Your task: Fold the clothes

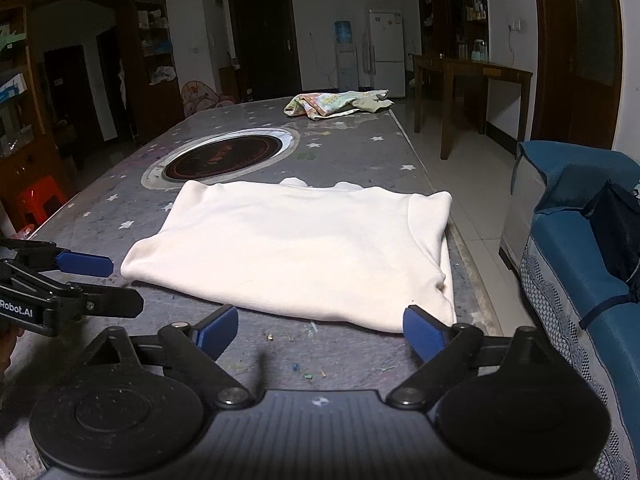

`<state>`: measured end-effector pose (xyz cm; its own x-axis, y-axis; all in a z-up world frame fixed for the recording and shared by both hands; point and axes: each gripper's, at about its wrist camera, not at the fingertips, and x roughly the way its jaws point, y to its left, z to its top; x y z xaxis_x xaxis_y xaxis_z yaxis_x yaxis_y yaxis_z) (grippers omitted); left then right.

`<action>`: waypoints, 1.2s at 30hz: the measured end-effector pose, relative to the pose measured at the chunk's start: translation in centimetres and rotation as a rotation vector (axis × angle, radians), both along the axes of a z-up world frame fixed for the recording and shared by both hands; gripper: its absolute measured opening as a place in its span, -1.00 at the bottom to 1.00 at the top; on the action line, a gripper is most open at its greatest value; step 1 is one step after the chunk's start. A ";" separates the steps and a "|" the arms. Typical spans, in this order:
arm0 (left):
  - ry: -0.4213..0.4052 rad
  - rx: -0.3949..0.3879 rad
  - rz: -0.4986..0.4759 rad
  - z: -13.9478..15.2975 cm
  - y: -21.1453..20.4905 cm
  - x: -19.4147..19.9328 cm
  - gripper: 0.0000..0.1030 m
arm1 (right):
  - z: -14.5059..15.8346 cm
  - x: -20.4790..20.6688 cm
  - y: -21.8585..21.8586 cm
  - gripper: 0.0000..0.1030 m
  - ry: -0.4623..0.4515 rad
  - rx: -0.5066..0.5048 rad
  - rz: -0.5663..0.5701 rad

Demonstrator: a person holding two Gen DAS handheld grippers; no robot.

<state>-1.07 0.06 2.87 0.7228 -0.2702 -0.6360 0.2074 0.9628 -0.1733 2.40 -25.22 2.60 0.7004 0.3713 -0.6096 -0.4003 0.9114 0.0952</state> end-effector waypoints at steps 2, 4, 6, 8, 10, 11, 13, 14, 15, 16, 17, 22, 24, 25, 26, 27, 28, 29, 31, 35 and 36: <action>-0.005 0.002 0.002 0.1 0.0 -0.3 0.90 | 0.0 -0.3 0.1 0.83 -0.001 0.001 0.001; -0.008 0.003 0.006 0.2 0.0 -0.5 0.95 | 0.0 -0.5 0.1 0.86 -0.002 0.002 0.001; -0.007 -0.003 0.012 0.2 0.1 -0.7 0.98 | 0.1 -0.7 0.1 0.88 -0.005 0.005 0.001; -0.006 -0.006 0.020 0.2 0.1 -0.8 1.00 | 0.1 -0.9 0.1 0.91 -0.007 0.009 0.000; -0.004 -0.007 0.026 0.2 0.2 -1.0 1.00 | 0.1 -1.1 0.1 0.94 -0.008 0.008 0.001; -0.003 -0.007 0.028 0.1 0.2 -1.1 1.00 | 0.1 -1.2 0.1 0.94 -0.008 0.008 0.001; -0.001 -0.006 0.033 0.1 0.2 -1.3 1.00 | 0.1 -1.4 0.1 0.95 -0.009 0.006 0.002; 0.000 -0.004 0.035 0.1 0.2 -1.4 1.00 | 0.1 -1.5 0.1 0.97 -0.009 0.006 0.001; 0.001 -0.003 0.038 0.0 0.2 -1.5 1.00 | 0.1 -1.6 0.1 0.97 -0.010 0.006 0.000; 0.002 -0.002 0.039 0.0 0.1 -1.5 1.00 | 0.1 -1.7 0.1 0.98 -0.010 0.006 0.000; 0.004 -0.002 0.041 -0.1 0.1 -1.6 1.00 | 0.0 -1.7 0.1 0.98 -0.009 0.006 0.000; 0.012 -0.006 0.048 -0.2 0.0 -1.9 1.00 | -0.2 -2.2 0.3 0.99 -0.009 0.000 0.009; 0.010 -0.007 0.051 -0.1 0.0 -2.1 1.00 | -0.1 -2.3 0.3 0.99 -0.011 0.000 0.010; 0.008 -0.008 0.052 -0.1 -0.1 -2.2 1.00 | -0.1 -2.4 0.3 0.99 -0.013 0.000 0.010; 0.007 -0.008 0.053 -0.1 -0.1 -2.3 1.00 | -0.1 -2.5 0.3 0.99 -0.014 0.000 0.010; 0.006 -0.008 0.053 0.0 -0.1 -2.4 1.00 | -0.1 -2.6 0.3 0.99 -0.014 0.001 0.010; 0.005 -0.008 0.052 0.0 -0.2 -2.5 1.00 | -0.2 -2.7 0.3 0.99 -0.015 0.002 0.010; 0.004 -0.008 0.052 0.0 -0.2 -2.6 1.00 | -0.2 -2.7 0.4 0.99 -0.014 0.002 0.010; 0.003 -0.007 0.052 0.0 -0.3 -2.7 1.00 | -0.3 -2.9 0.4 0.99 -0.014 0.002 0.011; 0.006 -0.007 0.053 0.0 -0.4 -3.0 1.00 | -0.3 -3.1 0.4 0.99 -0.014 0.003 0.013; 0.007 -0.007 0.054 0.0 -0.5 -3.1 1.00 | -0.3 -3.2 0.4 0.99 -0.015 0.004 0.013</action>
